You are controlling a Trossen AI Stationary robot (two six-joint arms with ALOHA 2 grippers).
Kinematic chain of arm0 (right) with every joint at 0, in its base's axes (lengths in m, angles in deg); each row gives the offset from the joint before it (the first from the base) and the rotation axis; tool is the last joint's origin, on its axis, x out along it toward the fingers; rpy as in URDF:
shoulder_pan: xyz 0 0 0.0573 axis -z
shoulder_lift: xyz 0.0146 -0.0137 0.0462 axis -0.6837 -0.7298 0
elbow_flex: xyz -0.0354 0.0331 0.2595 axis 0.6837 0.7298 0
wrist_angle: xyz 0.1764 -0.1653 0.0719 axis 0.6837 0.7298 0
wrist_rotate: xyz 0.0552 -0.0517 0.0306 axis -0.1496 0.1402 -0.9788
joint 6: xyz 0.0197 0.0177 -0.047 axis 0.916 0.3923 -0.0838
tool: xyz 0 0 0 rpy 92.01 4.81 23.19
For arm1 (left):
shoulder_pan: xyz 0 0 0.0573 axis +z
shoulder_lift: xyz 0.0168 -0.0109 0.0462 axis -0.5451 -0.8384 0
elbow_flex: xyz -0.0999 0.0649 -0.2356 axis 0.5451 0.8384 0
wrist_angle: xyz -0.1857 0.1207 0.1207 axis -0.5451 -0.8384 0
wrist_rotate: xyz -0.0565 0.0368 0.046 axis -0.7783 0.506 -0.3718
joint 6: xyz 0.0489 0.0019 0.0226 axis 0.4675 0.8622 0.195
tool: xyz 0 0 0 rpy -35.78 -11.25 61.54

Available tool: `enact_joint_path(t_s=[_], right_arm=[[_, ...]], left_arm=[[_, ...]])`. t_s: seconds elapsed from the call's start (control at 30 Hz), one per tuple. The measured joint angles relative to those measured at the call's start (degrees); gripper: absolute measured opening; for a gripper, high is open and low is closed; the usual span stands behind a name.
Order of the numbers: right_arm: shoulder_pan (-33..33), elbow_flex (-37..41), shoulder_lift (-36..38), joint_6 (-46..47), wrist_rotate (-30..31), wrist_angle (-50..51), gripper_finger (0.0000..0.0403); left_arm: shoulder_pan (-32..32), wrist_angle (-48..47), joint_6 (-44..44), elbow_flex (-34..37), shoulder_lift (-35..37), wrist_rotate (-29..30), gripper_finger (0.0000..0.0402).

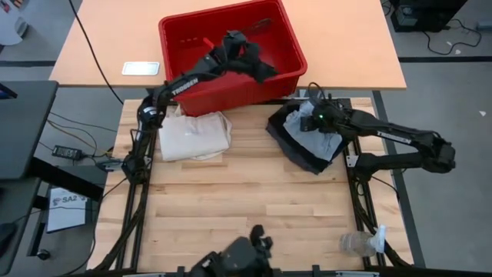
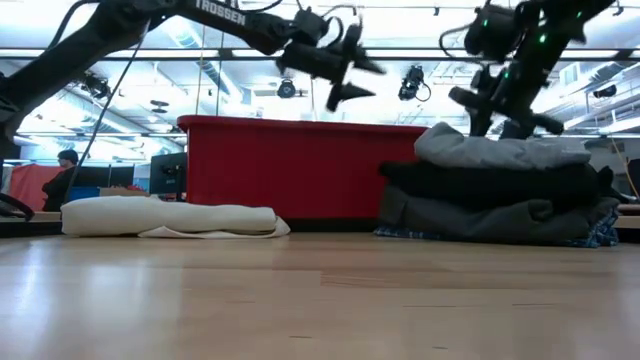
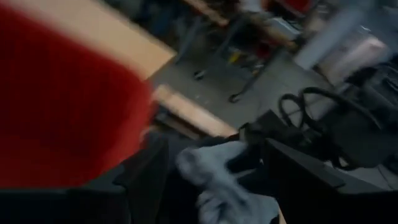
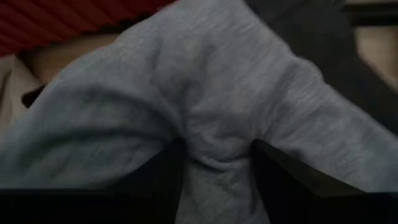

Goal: Fold laundry
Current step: Stack the gray shirt on top of the black folded shirt, then move the red bin to the other table

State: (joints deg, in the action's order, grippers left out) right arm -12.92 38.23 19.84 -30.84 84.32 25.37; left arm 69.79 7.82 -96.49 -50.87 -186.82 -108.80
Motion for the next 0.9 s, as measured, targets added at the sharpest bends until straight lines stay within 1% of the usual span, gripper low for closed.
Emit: enact_joint_path(t_s=[0.07, 0.13, 0.23, 0.37, 0.47, 0.53, 0.6, 0.7, 0.83, 0.9], right_arm=[[1.24, 1.20, -0.86, -1.19, -3.83, -1.86, 0.0192], [1.64, 1.19, -0.94, -2.76, -5.58, -1.83, 0.0192], [1.57, -0.71, 0.86, -5.47, -5.63, -1.41, 0.0193], [1.90, -6.23, 4.04, -10.80, -3.62, -2.62, 0.0195], [2.85, -10.01, 5.05, -16.69, -1.91, -8.48, 0.0194], [4.12, -12.12, 4.44, -20.85, -1.86, -14.50, 0.0193], [5.89, -14.19, 2.59, -24.10, -2.72, -20.25, 0.0191], [9.08, -18.49, -2.75, -27.48, -4.38, -26.39, 0.0189], [12.75, -26.29, -13.00, -30.90, -7.35, -27.37, 0.0189], [14.18, -30.53, -18.23, -31.48, -8.91, -27.16, 0.0189]], left_arm=[[1.69, -4.59, -1.22, 0.02, 0.32, -0.10, 0.0263], [3.25, -9.33, -0.23, 0.13, 0.90, -0.23, 0.0263], [6.27, -13.61, 1.13, 0.12, 2.83, -0.25, 0.0263], [11.64, -15.81, 1.77, -0.04, 3.73, 1.45, 0.0263], [15.42, -18.32, 3.88, 0.07, 3.19, 2.13, 0.0263], [17.31, -19.79, 6.13, 0.00, 2.38, 5.19, 0.0263], [18.92, -23.33, 8.20, 0.01, 1.24, 7.40, 0.0263], [20.58, -28.66, 13.52, 0.22, 0.45, 10.94, 0.0263], [20.94, -30.59, 20.39, 0.04, 0.65, 17.69, 0.0263], [21.19, -30.58, 21.99, 0.07, 0.59, 18.39, 0.0263]])
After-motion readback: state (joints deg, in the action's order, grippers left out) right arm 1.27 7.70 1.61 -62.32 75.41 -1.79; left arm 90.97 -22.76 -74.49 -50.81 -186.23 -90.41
